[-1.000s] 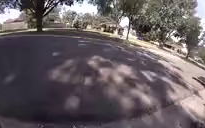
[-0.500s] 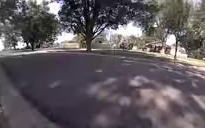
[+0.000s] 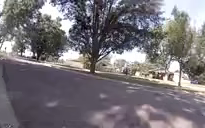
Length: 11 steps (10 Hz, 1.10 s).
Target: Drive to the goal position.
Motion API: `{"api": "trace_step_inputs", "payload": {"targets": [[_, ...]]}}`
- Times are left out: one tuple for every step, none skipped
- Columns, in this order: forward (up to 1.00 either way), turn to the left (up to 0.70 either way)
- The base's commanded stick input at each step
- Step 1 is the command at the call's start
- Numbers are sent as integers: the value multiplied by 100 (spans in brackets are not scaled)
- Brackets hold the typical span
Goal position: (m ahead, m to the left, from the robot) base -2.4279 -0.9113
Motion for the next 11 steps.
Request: {"api": "trace_step_inputs", "payload": {"targets": [[69, 3], [69, 3], [69, 3], [69, 3], [69, 3], [69, -35], [69, -35], [69, -35], [69, -35], [69, -35], [69, -35]]}}
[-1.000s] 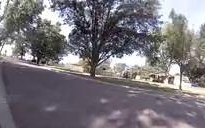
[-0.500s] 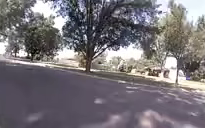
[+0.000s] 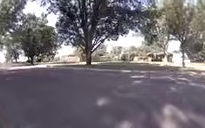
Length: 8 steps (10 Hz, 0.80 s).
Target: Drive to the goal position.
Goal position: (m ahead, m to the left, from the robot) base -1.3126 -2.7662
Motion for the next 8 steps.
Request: {"api": "trace_step_inputs", "payload": {"targets": [[69, -35], [69, -35], [69, -35], [69, -35], [69, -35], [69, -35], [69, -35], [69, -35]]}}
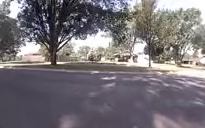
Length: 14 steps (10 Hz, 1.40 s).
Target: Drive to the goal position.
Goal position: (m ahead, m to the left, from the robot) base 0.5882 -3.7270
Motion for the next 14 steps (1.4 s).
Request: {"api": "trace_step_inputs", "payload": {"targets": [[69, -35], [69, -35], [69, -35], [69, -35], [69, -35], [69, -35], [69, -35], [69, -35], [69, -35], [69, -35], [69, -35], [69, -35], [69, -35], [69, -35]]}}
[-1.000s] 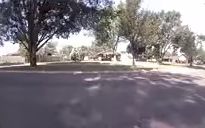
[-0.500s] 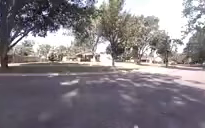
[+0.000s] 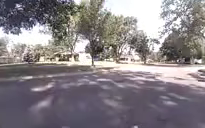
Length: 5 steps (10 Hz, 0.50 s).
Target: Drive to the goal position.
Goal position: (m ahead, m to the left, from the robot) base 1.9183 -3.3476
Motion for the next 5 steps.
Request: {"api": "trace_step_inputs", "payload": {"targets": [[69, 1], [69, 3], [69, 3], [69, 3], [69, 3]]}}
